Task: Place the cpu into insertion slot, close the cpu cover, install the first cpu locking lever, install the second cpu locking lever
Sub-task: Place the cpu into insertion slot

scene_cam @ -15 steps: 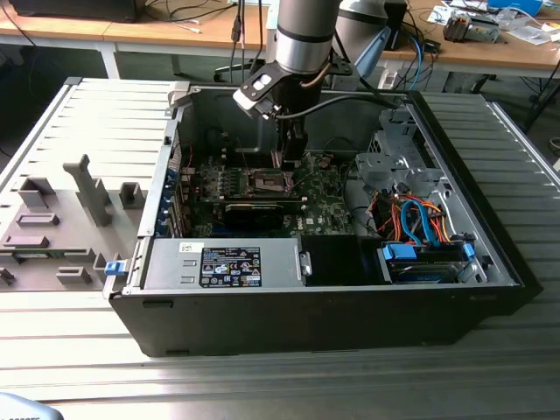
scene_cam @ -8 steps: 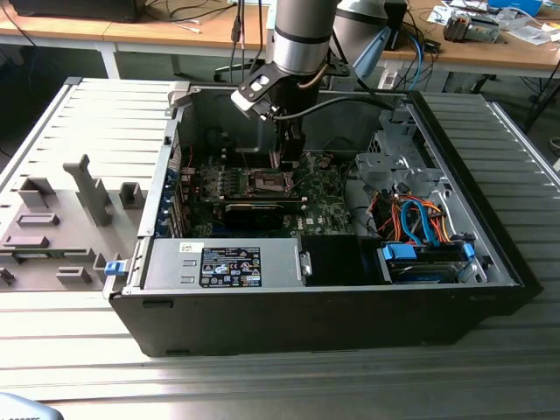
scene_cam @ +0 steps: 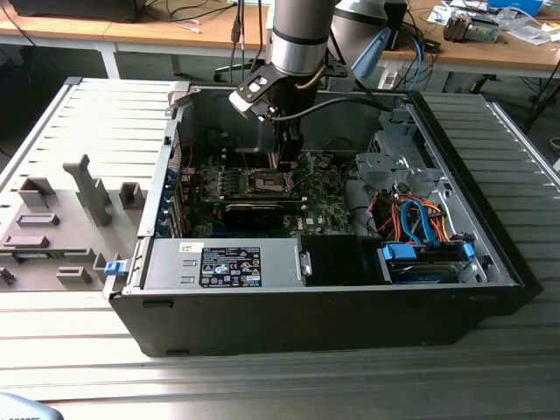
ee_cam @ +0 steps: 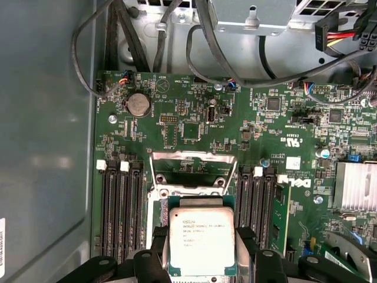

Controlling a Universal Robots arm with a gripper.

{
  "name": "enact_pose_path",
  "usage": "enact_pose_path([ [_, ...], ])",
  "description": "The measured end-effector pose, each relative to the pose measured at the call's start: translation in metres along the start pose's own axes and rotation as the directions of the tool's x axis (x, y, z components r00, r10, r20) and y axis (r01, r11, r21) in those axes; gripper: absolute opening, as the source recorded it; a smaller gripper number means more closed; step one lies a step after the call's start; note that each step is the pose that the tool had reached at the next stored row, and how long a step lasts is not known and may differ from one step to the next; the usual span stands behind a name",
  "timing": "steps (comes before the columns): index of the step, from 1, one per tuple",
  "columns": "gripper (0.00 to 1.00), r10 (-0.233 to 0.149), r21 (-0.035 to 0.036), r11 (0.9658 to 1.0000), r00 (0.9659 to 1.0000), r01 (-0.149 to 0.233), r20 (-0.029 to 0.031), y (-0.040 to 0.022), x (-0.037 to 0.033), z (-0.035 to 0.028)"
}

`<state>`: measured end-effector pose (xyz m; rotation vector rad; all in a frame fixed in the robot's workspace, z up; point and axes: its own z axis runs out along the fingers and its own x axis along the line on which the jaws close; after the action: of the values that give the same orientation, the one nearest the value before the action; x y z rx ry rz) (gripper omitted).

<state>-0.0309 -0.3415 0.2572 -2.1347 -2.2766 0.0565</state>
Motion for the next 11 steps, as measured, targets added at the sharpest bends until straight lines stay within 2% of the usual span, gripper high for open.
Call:
enact_pose_path([
  [11, 0.55, 0.000, 0.0000, 1.0000, 1.0000, 0.000, 0.0000, -0.0018, 0.0001, 0.0022],
])
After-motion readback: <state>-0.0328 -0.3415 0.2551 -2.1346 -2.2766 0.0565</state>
